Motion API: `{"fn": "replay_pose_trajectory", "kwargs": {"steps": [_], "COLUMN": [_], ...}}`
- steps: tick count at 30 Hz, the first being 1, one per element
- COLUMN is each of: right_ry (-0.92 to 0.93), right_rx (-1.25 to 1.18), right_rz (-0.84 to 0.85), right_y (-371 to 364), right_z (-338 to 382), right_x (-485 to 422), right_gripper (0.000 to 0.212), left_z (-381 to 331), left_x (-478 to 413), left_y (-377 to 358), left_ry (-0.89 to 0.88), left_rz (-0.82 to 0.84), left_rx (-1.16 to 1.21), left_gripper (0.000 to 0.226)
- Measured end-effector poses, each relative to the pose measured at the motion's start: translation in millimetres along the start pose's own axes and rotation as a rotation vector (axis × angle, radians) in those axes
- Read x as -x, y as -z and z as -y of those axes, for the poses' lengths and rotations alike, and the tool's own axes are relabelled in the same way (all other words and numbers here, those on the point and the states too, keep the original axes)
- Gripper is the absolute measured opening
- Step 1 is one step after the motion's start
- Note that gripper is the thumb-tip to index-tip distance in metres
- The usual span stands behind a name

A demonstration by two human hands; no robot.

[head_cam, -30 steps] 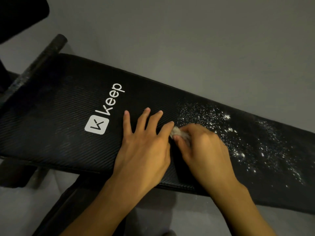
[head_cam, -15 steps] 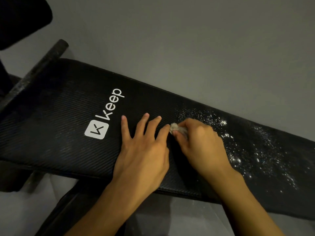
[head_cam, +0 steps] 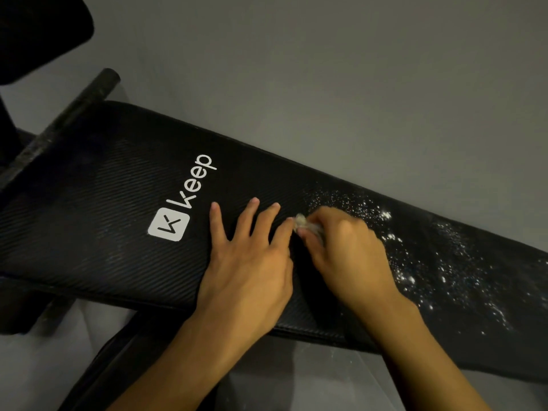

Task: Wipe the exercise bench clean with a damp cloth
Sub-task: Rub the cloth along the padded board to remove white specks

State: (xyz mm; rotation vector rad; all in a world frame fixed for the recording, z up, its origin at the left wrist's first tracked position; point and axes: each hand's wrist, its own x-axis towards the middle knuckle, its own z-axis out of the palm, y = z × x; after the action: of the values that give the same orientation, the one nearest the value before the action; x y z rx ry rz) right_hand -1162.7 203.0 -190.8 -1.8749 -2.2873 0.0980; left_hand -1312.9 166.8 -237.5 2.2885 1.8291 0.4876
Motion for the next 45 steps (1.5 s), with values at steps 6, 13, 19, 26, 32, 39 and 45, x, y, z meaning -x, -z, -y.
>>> {"fn": "replay_pose_trajectory", "kwargs": {"steps": [6,13,19,26,32,39,45], "right_ry": [0.01,0.006,-0.003,0.012,-0.054,-0.049,0.051], "right_rx": [0.017,0.025,0.012,-0.011,0.017,0.017,-0.009], "right_rz": [0.028,-0.003,0.003,0.036,0.034,0.039,0.188], "right_y": [3.9,-0.6,-2.3,0.6,-3.4,0.2,20.1], "right_z": [-3.5,0.3,-7.3,-3.8,-9.7,-7.3,5.5], "right_x": [-6.3,-18.0,-30.7,-34.8,-78.2,-79.2,23.0], "right_gripper": [0.021,0.02,0.022,0.017,0.021,0.021,0.023], "left_z": [-0.6,-0.1,-0.9,0.4,-1.2,-0.2,0.7], "left_x": [-0.5,-0.5,-1.7,-1.3,-1.7,-1.9,-2.0], "left_y": [-1.5,-3.1,-4.2,-4.5,-4.1,-4.5,-5.5], "left_ry": [0.001,-0.001,-0.001,0.001,0.003,0.005,0.007], "left_rz": [-0.003,-0.007,-0.015,-0.004,-0.018,-0.051,-0.058], "left_rx": [-0.025,-0.013,-0.019,-0.019,-0.012,0.001,0.012], "left_gripper": [0.061,0.063,0.061,0.062,0.061,0.059,0.065]}}
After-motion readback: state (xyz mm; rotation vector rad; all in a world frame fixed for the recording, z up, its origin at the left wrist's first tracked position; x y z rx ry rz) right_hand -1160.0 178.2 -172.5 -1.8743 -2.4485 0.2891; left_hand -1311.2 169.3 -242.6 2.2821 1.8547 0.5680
